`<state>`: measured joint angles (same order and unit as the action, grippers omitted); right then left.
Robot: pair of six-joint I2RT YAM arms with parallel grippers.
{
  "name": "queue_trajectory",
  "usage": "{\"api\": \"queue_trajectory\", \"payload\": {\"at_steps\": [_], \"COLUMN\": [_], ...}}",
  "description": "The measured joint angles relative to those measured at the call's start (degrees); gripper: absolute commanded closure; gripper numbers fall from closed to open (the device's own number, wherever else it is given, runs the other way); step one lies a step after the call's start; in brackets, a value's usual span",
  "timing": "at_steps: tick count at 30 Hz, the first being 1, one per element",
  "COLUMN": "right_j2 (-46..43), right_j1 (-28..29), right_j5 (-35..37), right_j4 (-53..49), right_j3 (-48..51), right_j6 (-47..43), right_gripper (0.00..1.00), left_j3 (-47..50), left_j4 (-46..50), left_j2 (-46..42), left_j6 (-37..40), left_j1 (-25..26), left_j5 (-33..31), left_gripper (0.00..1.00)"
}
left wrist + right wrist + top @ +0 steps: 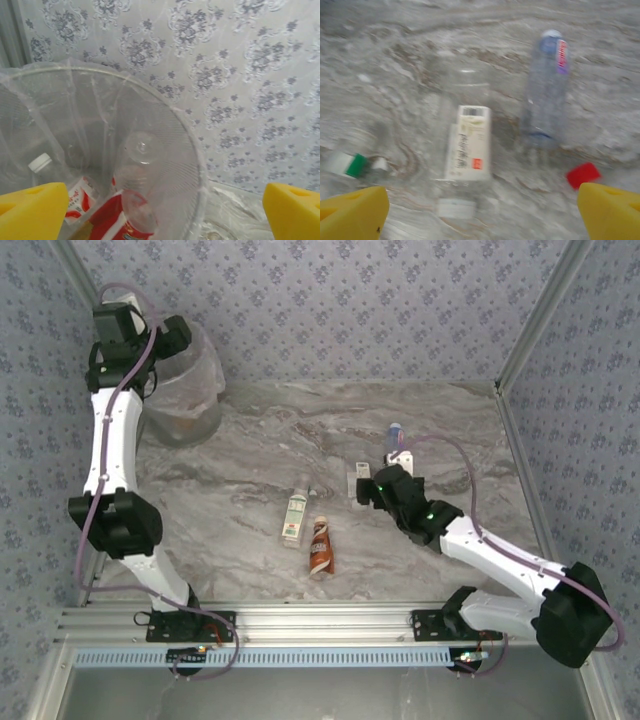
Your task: Put the plastic bottles in the bin
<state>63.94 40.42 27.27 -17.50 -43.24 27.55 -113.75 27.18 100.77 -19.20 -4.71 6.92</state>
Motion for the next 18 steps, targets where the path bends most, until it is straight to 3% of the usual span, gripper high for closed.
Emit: {"api": "queue_trajectory", "payload": {"at_steps": [5, 18], "right_j2": [0.0, 1.49], "right_j1": [-4.92, -22.34], "right_j5": [-0.39, -13.07], "right_j4": [-7.82, -26.45], "right_j3": [-1.75, -6.93], "right_j6": [-1.09, -2.4], "right_gripper": [0.01, 0.01], "left_j3": [5.53, 15.93], "left_j4": [-3.28, -11.5], "left_j2": [-4.13, -11.15], "left_j6": [-2.75, -9.97], "left_j1": [1.16, 5.44], "left_j5": [2.49, 7.17], "left_gripper": [0.01, 0.01]}}
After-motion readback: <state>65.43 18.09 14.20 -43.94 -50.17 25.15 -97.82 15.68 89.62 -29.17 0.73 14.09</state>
